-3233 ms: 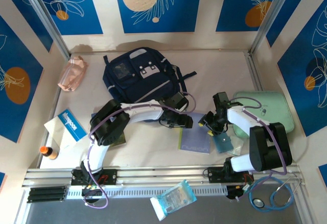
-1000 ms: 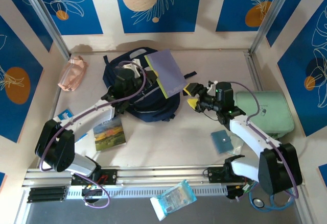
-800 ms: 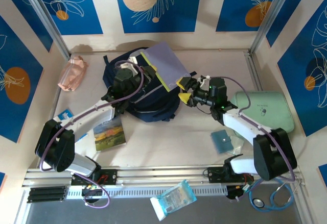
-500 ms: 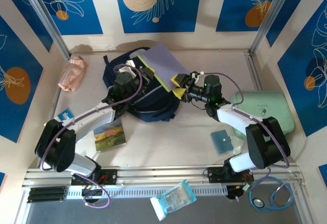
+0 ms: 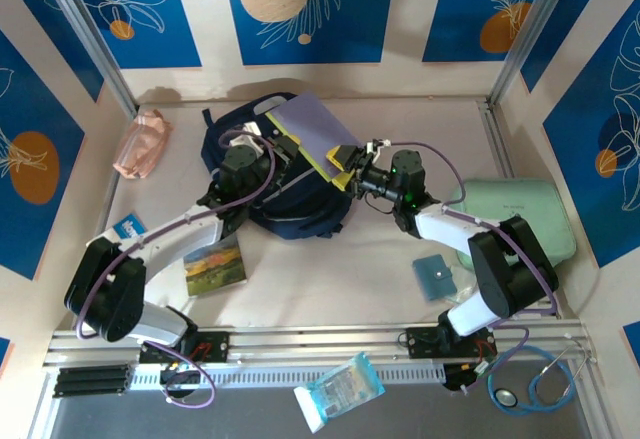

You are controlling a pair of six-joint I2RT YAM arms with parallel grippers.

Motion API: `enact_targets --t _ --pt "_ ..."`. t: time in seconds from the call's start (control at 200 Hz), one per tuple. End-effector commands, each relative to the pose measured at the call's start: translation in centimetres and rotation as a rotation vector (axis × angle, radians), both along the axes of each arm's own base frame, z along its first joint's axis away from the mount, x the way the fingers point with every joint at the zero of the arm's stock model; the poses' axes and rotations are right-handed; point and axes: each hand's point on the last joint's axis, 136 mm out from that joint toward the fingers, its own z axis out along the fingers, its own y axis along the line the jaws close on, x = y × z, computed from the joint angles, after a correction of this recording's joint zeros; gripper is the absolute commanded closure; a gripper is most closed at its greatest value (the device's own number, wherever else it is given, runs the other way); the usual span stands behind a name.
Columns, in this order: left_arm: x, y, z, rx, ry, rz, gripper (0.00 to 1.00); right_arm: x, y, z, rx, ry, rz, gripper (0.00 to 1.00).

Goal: Pack books, pencil case, and school supplies into a backpack

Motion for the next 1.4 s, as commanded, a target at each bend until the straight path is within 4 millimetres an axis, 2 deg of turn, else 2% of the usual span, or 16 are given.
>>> enact_targets --t 0.0,0.135,0.25,0.305,0.395,0.455,0.495,0.555,0.675,0.715,0.805,0.96,1.01,1.221,1.396 --pt "-0.4 0.7 2.3 -0.050 -0.058 0.022 1.00 0.2 -0.9 1.2 0.034 -0.039 -0.043 0.37" --pt "-0.5 0.6 1.6 -0.042 -0.038 0.013 1.00 0.5 -1.3 1.5 0.040 -0.046 -0.048 0.45" --pt "-0.8 0.4 0.6 -0.010 -0.022 -0.009 1.00 0.6 -1.4 1.6 0.015 -0.060 -0.051 0.64" --pt "-1.0 0.4 -0.3 0.021 0.000 -0.014 1.00 0.5 -1.5 0.9 -0.033 -0.032 -0.052 0.70" --pt "-1.5 0.8 -2.0 0.075 0.041 -0.014 1.00 0.4 -1.6 0.5 -0.090 -0.022 -0.049 0.87" --pt "-1.8 1.3 -2.8 0.116 0.059 -0.006 0.84 0.3 -1.8 0.3 -0.112 -0.022 -0.057 0.96" --pt "-2.0 1.5 -3.4 0.153 0.072 -0.005 0.68 0.2 -2.1 0.1 -0.129 -0.016 -0.064 1.00" --pt "-2.4 2.0 -4.2 0.215 0.089 -0.007 0.49 0.2 -2.5 -0.2 -0.158 -0.002 -0.074 1.00" --pt "-3.2 2.7 -5.4 0.414 0.092 -0.046 0.22 -0.2 -3.9 -0.4 -0.237 -0.008 -0.106 1.00" --pt "-3.3 2.9 -5.6 0.492 0.085 -0.064 0.15 -0.3 -4.7 -0.4 -0.272 -0.014 -0.120 1.00" --pt "-3.7 3.2 -7.2 0.696 0.123 -0.142 0.09 -0.8 -6.7 -0.6 -0.363 -0.017 -0.164 1.00" --pt "-3.7 2.4 -9.1 0.958 0.187 -0.317 0.06 -1.6 -10.6 -0.7 -0.487 -0.007 -0.251 1.00" --pt "-3.5 2.1 -9.6 1.026 0.192 -0.359 0.02 -1.8 -11.6 -0.6 -0.517 -0.005 -0.275 1.00" --pt "-2.1 0.9 -11.5 1.295 0.200 -0.507 0.00 -2.9 -14.7 -0.7 -0.585 0.022 -0.349 1.00" --pt "-1.2 -0.2 -14.0 1.488 0.234 -0.635 0.18 -3.6 -15.6 -1.4 -0.588 0.052 -0.367 1.00"
